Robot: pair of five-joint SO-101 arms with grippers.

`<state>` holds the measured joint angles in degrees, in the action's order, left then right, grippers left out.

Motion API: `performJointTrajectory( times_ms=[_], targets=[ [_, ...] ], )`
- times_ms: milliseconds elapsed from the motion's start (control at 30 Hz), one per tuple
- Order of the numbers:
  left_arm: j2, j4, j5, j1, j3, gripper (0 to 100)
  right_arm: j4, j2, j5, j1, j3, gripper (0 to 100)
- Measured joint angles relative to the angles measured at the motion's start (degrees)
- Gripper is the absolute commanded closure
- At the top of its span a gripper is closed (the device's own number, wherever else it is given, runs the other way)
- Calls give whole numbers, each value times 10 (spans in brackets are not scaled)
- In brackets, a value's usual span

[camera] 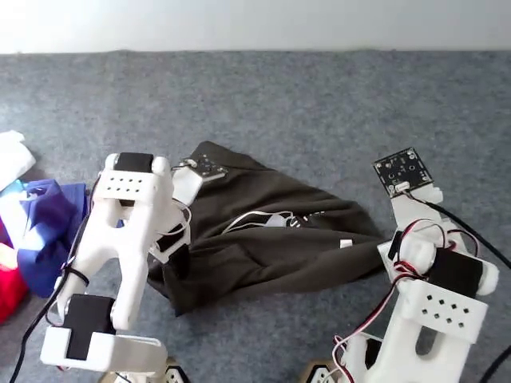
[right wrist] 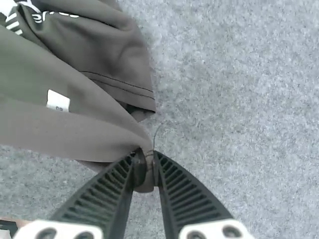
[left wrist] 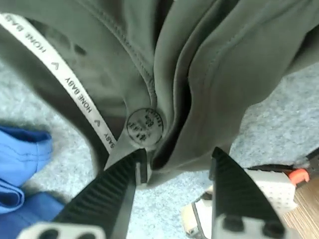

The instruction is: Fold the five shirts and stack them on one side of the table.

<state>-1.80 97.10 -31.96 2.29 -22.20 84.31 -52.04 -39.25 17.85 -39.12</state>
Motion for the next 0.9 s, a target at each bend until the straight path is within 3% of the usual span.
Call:
performJointTrajectory(
  times_ms=[433, 900],
  targets=[
    [66, -17, 1, -1, -1, 872, 0, 0, 0, 0, 0, 989],
    [69, 20, 1, -1, 33, 925, 0, 0, 0, 0, 0, 989]
  ],
)
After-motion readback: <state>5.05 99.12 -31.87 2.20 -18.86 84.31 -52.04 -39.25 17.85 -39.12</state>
